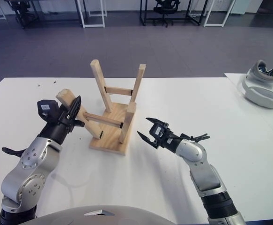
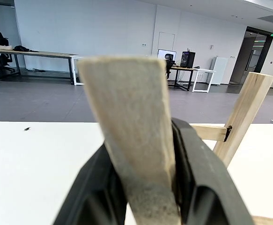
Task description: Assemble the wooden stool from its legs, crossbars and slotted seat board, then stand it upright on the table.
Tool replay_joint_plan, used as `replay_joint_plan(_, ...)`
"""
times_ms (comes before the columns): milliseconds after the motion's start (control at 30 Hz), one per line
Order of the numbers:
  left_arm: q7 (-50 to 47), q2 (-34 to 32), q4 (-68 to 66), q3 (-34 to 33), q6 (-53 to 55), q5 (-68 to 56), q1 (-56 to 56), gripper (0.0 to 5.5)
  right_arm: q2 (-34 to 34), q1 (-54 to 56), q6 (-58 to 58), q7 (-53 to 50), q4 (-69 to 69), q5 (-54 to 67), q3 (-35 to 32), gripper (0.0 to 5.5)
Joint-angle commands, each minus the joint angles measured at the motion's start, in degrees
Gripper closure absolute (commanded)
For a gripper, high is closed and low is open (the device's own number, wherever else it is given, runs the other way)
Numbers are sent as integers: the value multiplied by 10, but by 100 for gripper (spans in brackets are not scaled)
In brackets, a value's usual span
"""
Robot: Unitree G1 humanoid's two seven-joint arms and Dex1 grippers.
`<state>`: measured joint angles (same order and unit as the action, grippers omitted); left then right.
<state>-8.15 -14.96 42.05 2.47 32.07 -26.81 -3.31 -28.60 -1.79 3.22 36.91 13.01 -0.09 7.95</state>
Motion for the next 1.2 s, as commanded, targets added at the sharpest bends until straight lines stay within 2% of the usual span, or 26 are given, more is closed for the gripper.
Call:
replay_joint_plan(33,13,-22,-31,12,50,34,-4,441,-7,18,5,4,0,-4,3,220)
replay_joint_plan(167,15,-20,-28,26,58,44,-5,440,-8,23,9,7,-1,-2,4,220)
replay_joint_plan(233,15,-16,-27,20,57,43,-4,374,-8,22,10,7,-1,-1,4,220)
replay_joint_plan(367,29,-10,-15,7,56,43,14,305,-7,24,10,7,-1,1,3,220)
replay_joint_plan(500,70,-47,-31,45,88,69,4,232,-5,23,10,4,-2,0,3,220)
replay_joint_plan(600,92,-76,-54,70,115,94,2,197,-4,25,10,4,-2,-1,4,220)
replay_joint_plan(700,102,-80,-66,81,123,106,-15,141,-4,26,12,4,-1,-1,5,220)
replay_joint_plan(767,102,-69,-55,78,106,109,-6,138,-4,26,12,5,-1,-1,6,220)
replay_joint_plan(933,136,-47,-10,86,60,97,35,55,2,28,18,-1,11,0,8,220)
replay_joint_plan(1033,143,-18,8,61,60,65,45,12,17,22,44,-4,46,27,3,220)
replay_joint_plan(1133,151,19,24,38,73,6,48,12,24,18,70,-24,53,30,-13,220)
replay_joint_plan(1200,159,35,44,22,80,-44,40,12,24,23,95,-57,39,26,-50,220)
